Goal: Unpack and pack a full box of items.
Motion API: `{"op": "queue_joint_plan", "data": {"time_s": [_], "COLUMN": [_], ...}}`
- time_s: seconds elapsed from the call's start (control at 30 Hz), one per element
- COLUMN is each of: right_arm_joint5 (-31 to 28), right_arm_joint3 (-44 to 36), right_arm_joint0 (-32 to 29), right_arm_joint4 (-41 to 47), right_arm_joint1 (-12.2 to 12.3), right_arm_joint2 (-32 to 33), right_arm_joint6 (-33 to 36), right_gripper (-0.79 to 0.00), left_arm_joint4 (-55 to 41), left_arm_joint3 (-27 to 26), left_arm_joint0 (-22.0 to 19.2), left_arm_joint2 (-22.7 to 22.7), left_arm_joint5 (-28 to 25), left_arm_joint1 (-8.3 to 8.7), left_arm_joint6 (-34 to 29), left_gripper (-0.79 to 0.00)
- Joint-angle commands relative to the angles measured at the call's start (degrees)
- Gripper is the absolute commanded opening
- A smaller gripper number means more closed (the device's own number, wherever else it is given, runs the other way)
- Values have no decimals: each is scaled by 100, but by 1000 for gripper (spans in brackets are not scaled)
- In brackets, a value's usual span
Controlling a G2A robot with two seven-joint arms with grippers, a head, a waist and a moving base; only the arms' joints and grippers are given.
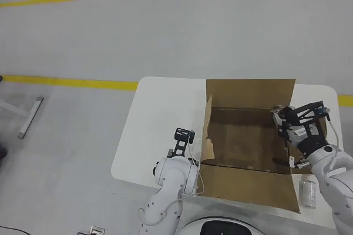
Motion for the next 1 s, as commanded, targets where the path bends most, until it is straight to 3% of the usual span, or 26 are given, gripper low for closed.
{"op": "queue_joint_plan", "data": {"time_s": [0.0,0.27,0.5,0.73,0.97], "right_arm_joint5": [1,93,539,444,37], "right_arm_joint3": [-5,-174,-686,-393,194], "right_arm_joint0": [-2,-12,-300,-1120,-1938], "right_arm_joint4": [6,80,881,1507,1352], "right_arm_joint1": [0,1,6,-20,-48], "right_arm_joint2": [9,156,1693,3117,3267], "right_arm_joint6": [-2,-281,-464,-163,237], "right_gripper": [-785,-785,-785,-785,-785], "left_arm_joint4": [0,0,0,0,0], "left_arm_joint3": [0,0,0,0,0], "left_arm_joint0": [0,0,0,0,0], "left_arm_joint2": [0,0,0,0,0], "left_arm_joint5": [0,0,0,0,0], "left_arm_joint1": [0,0,0,0,0], "left_arm_joint6": [0,0,0,0,0], "left_gripper": [0,0,0,0,0]}}
